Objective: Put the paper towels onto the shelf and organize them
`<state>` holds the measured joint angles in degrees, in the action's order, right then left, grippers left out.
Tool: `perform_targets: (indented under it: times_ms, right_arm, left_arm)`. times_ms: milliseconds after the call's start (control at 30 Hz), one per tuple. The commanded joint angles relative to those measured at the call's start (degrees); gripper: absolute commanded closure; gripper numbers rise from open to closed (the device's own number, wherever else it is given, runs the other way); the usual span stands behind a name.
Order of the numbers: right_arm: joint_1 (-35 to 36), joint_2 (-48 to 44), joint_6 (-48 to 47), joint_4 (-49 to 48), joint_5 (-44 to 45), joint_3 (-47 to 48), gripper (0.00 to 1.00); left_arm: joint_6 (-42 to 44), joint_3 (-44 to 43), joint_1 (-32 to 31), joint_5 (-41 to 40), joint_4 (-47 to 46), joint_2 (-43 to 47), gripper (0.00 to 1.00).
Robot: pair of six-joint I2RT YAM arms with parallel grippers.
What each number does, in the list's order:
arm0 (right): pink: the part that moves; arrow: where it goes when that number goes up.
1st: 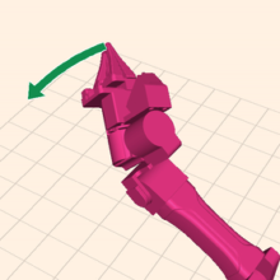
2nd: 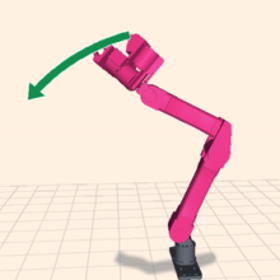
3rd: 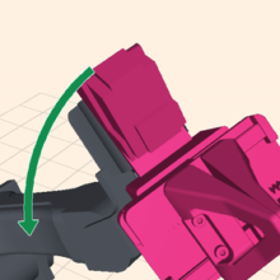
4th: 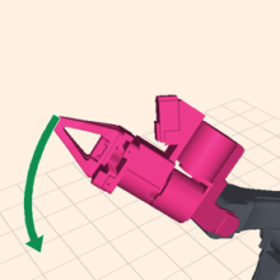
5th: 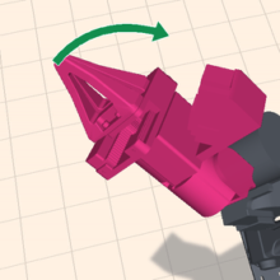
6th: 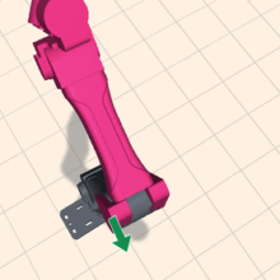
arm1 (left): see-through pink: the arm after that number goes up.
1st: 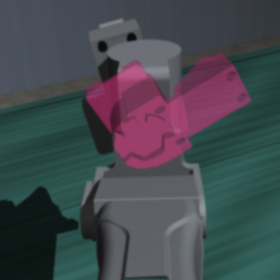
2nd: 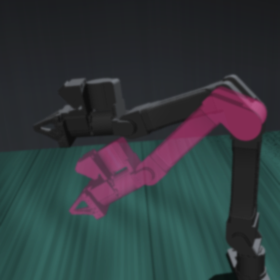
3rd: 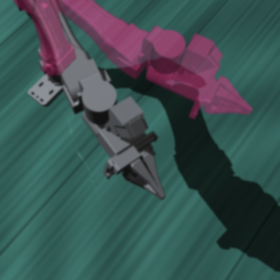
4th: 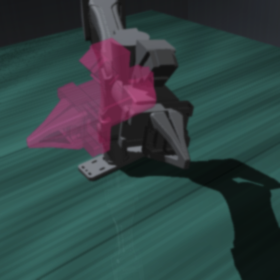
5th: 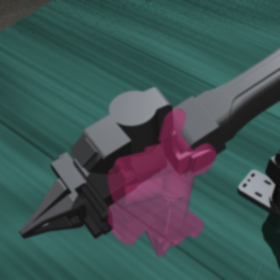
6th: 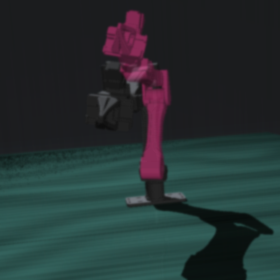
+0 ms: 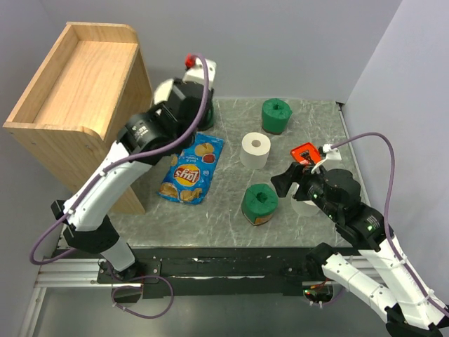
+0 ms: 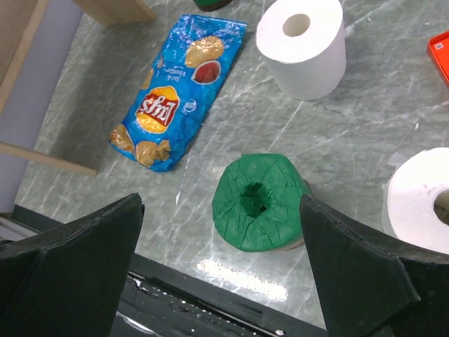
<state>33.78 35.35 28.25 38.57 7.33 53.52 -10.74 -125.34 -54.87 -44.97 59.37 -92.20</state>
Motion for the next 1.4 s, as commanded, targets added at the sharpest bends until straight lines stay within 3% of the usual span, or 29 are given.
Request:
perform_targets:
  times_ms: [0,233,400,700,1367]
  right_arm:
    - [0.23,-1.69,0.49,-1.21,-1.09,2.29,0.0]
    - [0.32,-2.57,0.58,-1.13,-3.46,2.56,0.0]
    - [0.32,-3.27,0.49,-0.07,-3.9,3.0,0.01]
    - [0.32,-4.5,-0.13,1.25,-3.47,4.23,0.0]
    - [0.32,-3.27,-0.56,0.54,-4.61,5.02,0.0]
  left_arm:
    - [14.24,-5.35,3.36,-10.13,-11.01,0.09,0.63]
    - [29.18,-1.13,10.22,-16.55,-32.11,2.47,0.63]
    - [37.72,-0.61,13.91,-15.41,-41.25,2.12,0.61]
    - [38.96,-5.53,23.22,-13.74,-39.6,-2.28,0.61]
    - [31.57,-5.35,32.19,-2.67,-35.55,-3.86,0.55]
